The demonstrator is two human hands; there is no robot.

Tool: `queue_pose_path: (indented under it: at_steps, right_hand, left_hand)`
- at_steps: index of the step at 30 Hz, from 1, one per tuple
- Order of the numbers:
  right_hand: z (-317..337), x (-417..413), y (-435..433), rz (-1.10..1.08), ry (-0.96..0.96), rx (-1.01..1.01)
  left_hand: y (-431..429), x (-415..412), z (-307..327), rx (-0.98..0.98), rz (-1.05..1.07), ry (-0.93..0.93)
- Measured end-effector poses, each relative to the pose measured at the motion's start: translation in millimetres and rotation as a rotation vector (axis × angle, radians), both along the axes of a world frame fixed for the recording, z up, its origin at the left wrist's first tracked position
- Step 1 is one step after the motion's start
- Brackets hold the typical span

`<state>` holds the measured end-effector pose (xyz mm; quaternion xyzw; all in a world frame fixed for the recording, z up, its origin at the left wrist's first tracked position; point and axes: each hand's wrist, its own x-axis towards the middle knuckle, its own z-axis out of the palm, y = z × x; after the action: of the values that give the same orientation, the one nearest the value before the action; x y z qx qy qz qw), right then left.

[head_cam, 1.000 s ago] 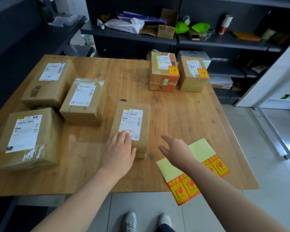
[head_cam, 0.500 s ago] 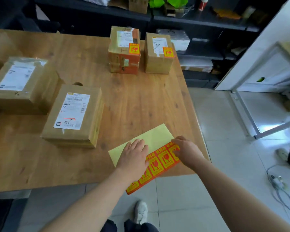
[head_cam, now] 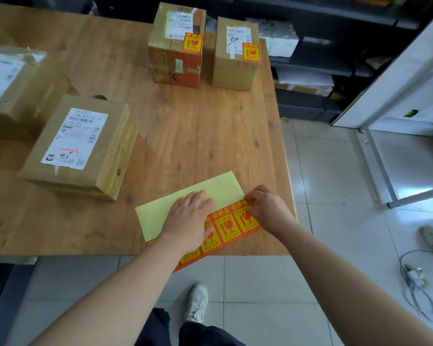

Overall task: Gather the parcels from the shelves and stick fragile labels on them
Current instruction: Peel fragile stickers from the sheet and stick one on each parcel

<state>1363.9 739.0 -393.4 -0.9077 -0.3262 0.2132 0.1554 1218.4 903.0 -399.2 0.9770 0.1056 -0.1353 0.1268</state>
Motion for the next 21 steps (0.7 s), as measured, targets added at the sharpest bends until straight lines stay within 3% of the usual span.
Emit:
queue_pose_path:
  at_steps: [6,21]
  right_hand:
    - [-0.3,1.4,-2.5,-0.046,0.045,0.091]
    - [-6.5,3.7,-7.9,0.0,0.036,0.086]
  left_hand:
    - [-2.5,3.2,4.0,0.038,0.002,0.014]
    - [-6.5,7.1,6.4,0.091,0.006,0.051]
